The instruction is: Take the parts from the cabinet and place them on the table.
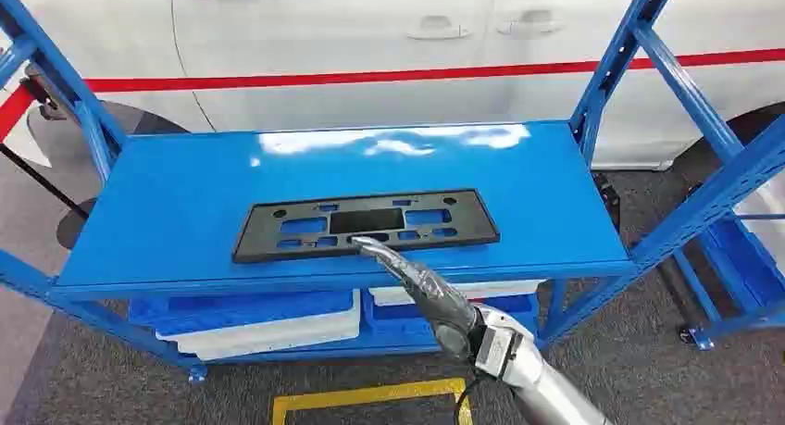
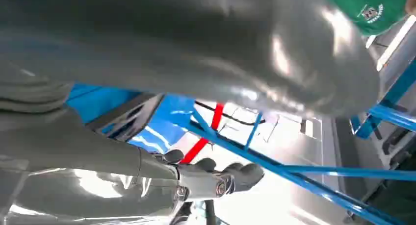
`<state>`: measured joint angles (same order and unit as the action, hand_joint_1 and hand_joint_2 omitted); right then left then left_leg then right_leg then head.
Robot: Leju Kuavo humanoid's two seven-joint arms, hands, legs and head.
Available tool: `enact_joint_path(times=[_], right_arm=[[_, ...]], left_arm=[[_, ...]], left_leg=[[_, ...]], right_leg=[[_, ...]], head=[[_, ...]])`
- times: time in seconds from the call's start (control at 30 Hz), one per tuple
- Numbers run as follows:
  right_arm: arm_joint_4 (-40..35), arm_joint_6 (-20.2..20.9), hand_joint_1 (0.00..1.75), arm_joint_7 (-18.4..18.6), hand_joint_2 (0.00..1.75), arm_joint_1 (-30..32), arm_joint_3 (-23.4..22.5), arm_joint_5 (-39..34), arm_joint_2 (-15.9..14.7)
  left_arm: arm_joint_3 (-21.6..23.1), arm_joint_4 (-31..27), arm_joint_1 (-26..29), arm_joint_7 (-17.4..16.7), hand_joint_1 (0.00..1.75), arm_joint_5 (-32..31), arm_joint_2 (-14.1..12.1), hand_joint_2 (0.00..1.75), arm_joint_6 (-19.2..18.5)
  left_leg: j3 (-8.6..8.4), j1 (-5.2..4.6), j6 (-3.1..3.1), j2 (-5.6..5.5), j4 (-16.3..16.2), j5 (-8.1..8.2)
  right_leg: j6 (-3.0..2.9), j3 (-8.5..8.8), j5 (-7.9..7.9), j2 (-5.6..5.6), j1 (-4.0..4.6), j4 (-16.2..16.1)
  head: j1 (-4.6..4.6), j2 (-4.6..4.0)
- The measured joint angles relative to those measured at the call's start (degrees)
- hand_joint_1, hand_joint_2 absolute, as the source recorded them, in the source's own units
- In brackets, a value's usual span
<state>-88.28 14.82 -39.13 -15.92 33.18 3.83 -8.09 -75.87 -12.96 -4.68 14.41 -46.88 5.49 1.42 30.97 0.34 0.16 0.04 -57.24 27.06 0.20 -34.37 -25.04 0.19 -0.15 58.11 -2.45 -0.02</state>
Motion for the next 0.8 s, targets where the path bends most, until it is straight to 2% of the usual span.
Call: enact_joint_path(times=[0.03, 0.07, 0.1, 0.13, 0.2, 0.23, 0.27, 0.3, 0.33, 0.37, 0.4, 0.43, 0.5, 0.57, 0.6, 0.63, 0.67, 0.73, 0.77, 0.8], right_arm=[[0.29, -0.09, 0.00, 0.07, 0.00, -0.13, 0.02, 0.00, 0.02], [0.46, -0.15, 0.00, 0.22, 0.00, -0.37, 0.11, 0.02, 0.20], [0.66, -0.17, 0.00, 0.50, 0.00, -0.64, 0.15, 0.04, 0.50], [0.81, -0.35, 0.00, 0.66, 0.00, -0.93, 0.20, 0.06, 0.89], [1.25, -0.92, 0.00, 1.07, 0.00, -1.05, 0.26, 0.61, 1.29], [1.60, -1.20, 0.00, 1.12, 0.00, -1.02, 0.28, 0.74, 1.38], [1.86, -1.55, 0.00, 1.16, 0.00, -0.98, 0.28, 1.07, 1.42], [2.04, -1.93, 0.00, 1.16, 0.00, -0.92, 0.28, 1.40, 1.42], [2.21, -2.34, 0.00, 1.16, 0.00, -0.87, 0.28, 1.68, 1.42], [2.36, -3.08, 0.00, 1.16, 0.00, -0.76, 0.28, 2.14, 1.42], [2.51, -3.67, 0.00, 0.99, 0.00, -0.62, 0.28, 2.56, 1.42], [2.67, -4.02, 0.00, 0.72, 0.00, -0.44, 0.28, 2.67, 1.42], [3.04, -4.68, 0.00, 0.18, 0.00, -0.09, 0.28, 3.08, 1.38], [3.57, -5.29, 0.00, -0.37, 0.00, 0.05, 0.28, 3.43, 1.33], [3.83, -5.53, 0.00, -0.57, 0.00, 0.11, 0.26, 3.50, 1.29], [4.00, -5.68, 0.00, -0.63, 0.00, 0.09, 0.26, 3.56, 1.29], [4.26, -5.84, 0.00, -0.68, 0.00, 0.12, 0.26, 3.56, 1.27], [4.90, -5.95, 0.00, -0.68, 0.00, 0.45, 0.26, 3.56, 1.22], [5.20, -5.95, 0.00, -0.68, 0.00, 0.63, 0.26, 3.56, 1.18], [5.44, -5.95, 0.00, -0.70, 0.00, 0.74, 0.26, 3.56, 1.16]], left_arm=[[0.05, 0.00, 0.13, -0.46, 0.00, -0.16, 0.00, 0.00, 0.35], [0.13, 0.00, 0.17, -1.21, 0.00, -0.66, -0.04, 0.00, 0.72], [0.29, 0.00, 0.31, -1.99, 0.00, -1.18, -0.07, 0.00, 1.07], [0.33, 0.00, 0.44, -2.49, 0.00, -1.51, -0.07, 0.00, 1.35], [0.39, 0.00, 0.70, -3.43, 0.00, -2.14, -0.02, 0.00, 1.86], [0.39, 0.00, 1.01, -3.70, 0.00, -2.30, -0.04, 0.00, 1.99], [0.39, 0.00, 1.36, -3.90, 0.00, -2.50, -0.04, 0.00, 2.23], [0.44, 0.00, 1.69, -4.16, 0.00, -2.69, -0.11, 0.00, 2.38], [0.50, -0.02, 1.94, -4.20, 0.00, -2.95, -0.22, 0.00, 2.38], [0.68, -0.02, 2.17, -4.20, 0.00, -3.28, -0.35, 0.00, 2.30], [0.90, -0.02, 2.41, -4.09, 0.00, -3.56, -0.48, 0.00, 2.12], [1.01, -0.02, 2.50, -3.94, 0.00, -3.65, -0.52, 0.00, 1.92], [1.49, -0.02, 2.75, -3.08, 0.00, -4.11, -0.59, 0.00, 1.11], [1.75, -0.02, 3.06, -2.19, 0.00, -4.27, -0.72, 0.00, 0.31], [1.79, -0.02, 3.09, -1.93, 0.00, -4.31, -0.70, 0.00, -0.02], [1.82, -0.02, 3.06, -1.62, 0.00, -4.42, -0.72, 0.00, -0.24], [1.82, -0.02, 3.05, -1.49, 0.00, -4.53, -0.77, 0.00, -0.37], [1.82, -0.02, 3.07, -1.34, 0.00, -4.55, -0.79, 0.00, -0.48], [1.82, -0.02, 3.11, -1.34, 0.00, -4.55, -0.85, 0.00, -0.52], [1.82, -0.02, 3.11, -1.34, 0.00, -4.55, -0.85, 0.00, -0.52]], left_leg=[[-0.19, 0.05, -0.34, 0.02, 0.16, 0.06], [-0.36, -0.05, -0.78, 0.03, 0.10, 0.34], [-0.08, 0.22, -1.06, 0.01, -1.08, 1.03], [1.24, 0.22, -1.29, 0.00, -3.80, 2.60], [6.25, 0.41, -1.78, 0.02, -13.50, 6.96], [8.58, 0.41, -1.94, 0.03, -17.59, 8.06], [9.69, 0.42, -2.00, 0.03, -18.98, 7.62], [9.30, 0.42, -1.97, 0.03, -17.43, 5.83], [7.76, 0.42, -1.85, 0.03, -13.57, 3.14], [5.17, 0.42, -1.63, 0.03, -7.65, -0.20], [2.94, 0.41, -1.33, 0.03, -2.47, -2.62], [2.02, 0.04, -1.01, -0.02, -0.84, -1.73], [2.32, -0.04, -0.33, -0.11, -0.77, -1.74], [2.23, 0.04, 0.48, -0.16, -0.44, -1.84], [1.87, 0.29, 0.90, -0.06, -0.02, -2.08], [1.83, 0.30, 1.30, -0.02, 0.08, -2.04], [1.86, 0.28, 1.52, 0.03, 0.08, -2.01], [1.88, 0.18, 1.67, 0.03, 0.06, -1.91], [1.82, 0.16, 1.70, 0.02, 0.05, -1.87], [1.70, 0.15, 1.64, -0.02, 0.05, -1.80]], right_leg=[[-0.30, 0.01, -0.11, 0.03, 0.02, -0.04], [-0.76, 0.31, 0.00, 0.07, -0.38, -0.51], [-1.11, 0.72, 0.03, -0.07, -0.53, -0.78], [-1.56, 0.89, -0.17, -0.16, -0.56, -0.80], [-1.86, 1.12, -0.41, -0.29, -0.44, -0.79], [-1.89, 1.21, -0.55, -0.28, -0.39, -0.77], [-1.85, 1.38, -0.67, -0.21, -0.38, -0.76], [-1.80, 1.64, -0.86, -0.10, -0.38, -0.76], [-1.66, 1.97, -1.05, 0.03, -0.39, -0.75], [-1.47, 2.43, -1.32, 0.09, -0.39, -0.75], [-1.23, 2.76, -1.60, 0.09, -0.38, -0.74], [-0.83, 2.72, -1.87, 0.11, 0.13, -0.50], [-0.42, 2.45, -1.81, 0.12, -0.04, -0.53], [0.25, 2.58, -1.91, 0.10, 0.00, -0.63], [0.56, 2.48, -2.57, 0.08, -0.32, 0.12], [0.68, 1.56, -3.95, 0.03, -0.25, 2.02], [0.88, -0.77, -6.51, 0.04, -0.30, 6.70], [1.19, -5.43, -9.93, 0.04, -0.44, 15.64], [1.24, -6.83, -10.02, 0.03, -0.51, 17.94], [1.23, -6.70, -8.59, 0.03, -0.57, 17.11]], head=[[0.00, 0.00], [0.00, 0.00], [0.00, 0.00], [-0.02, 0.00], [0.00, 0.00], [0.00, 0.00], [0.00, 0.00], [0.00, 0.00], [0.00, 0.00], [0.00, 0.00], [0.00, 0.00], [0.00, 0.00], [0.00, 0.00], [0.00, 0.00], [0.00, 0.00], [0.00, 0.00], [0.00, 0.00], [0.00, 0.00], [0.00, 0.00], [0.00, 0.00]])
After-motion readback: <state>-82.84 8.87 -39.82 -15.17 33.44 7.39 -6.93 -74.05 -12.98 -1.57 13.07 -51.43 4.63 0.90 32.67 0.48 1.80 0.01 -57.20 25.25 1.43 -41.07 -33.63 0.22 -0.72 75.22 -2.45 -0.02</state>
